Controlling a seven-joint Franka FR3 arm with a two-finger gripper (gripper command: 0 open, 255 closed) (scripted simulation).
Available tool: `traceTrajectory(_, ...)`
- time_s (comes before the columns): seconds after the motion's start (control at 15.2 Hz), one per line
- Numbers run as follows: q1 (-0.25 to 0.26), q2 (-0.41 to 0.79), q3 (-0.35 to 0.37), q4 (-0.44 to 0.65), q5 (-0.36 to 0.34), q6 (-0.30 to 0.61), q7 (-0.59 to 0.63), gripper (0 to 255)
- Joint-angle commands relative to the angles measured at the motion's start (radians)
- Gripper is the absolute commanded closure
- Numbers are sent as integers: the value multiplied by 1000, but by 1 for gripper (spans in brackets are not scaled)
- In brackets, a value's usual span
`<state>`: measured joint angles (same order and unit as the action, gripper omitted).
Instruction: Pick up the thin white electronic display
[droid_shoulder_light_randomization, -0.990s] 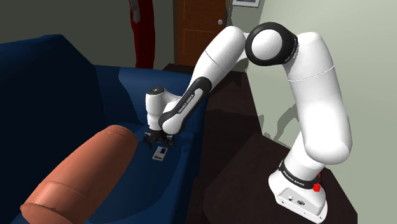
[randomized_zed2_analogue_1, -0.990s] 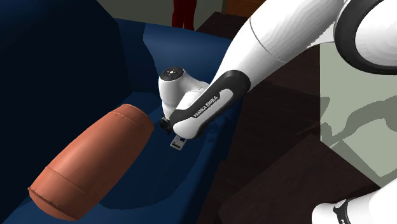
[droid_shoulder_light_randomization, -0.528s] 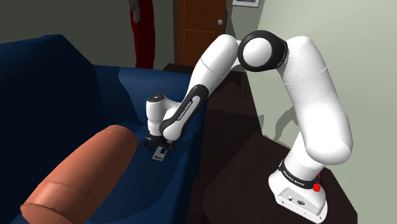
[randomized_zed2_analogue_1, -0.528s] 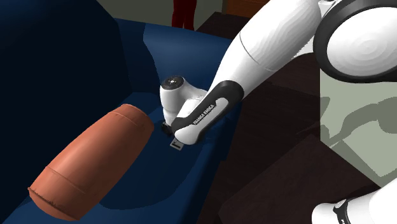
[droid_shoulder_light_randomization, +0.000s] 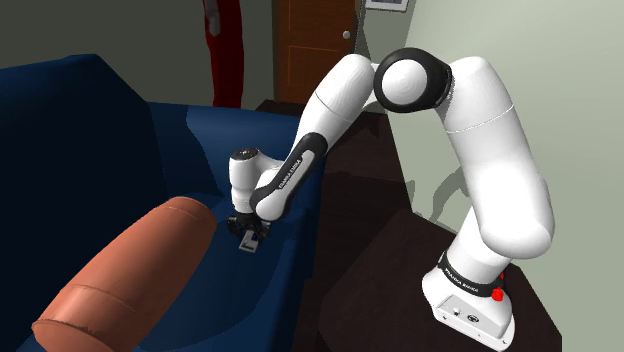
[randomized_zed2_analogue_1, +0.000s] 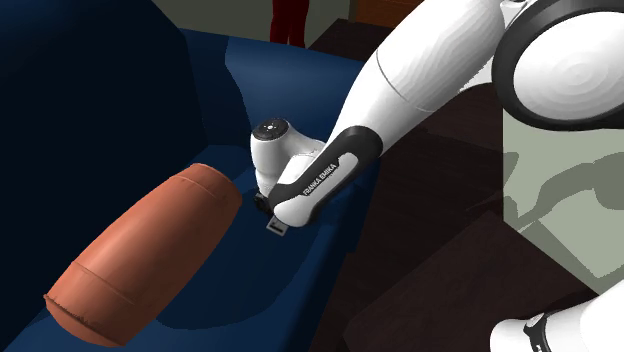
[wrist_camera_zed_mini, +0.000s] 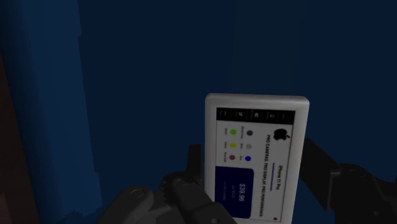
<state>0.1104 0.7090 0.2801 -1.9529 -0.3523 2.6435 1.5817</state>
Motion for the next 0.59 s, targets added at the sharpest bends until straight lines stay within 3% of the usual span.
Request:
traceTrajectory(0.0,0,3,-1,-2,0,0,1,255)
traceTrajectory(0.53,-26,-77,32,-29,29,-54,-18,255)
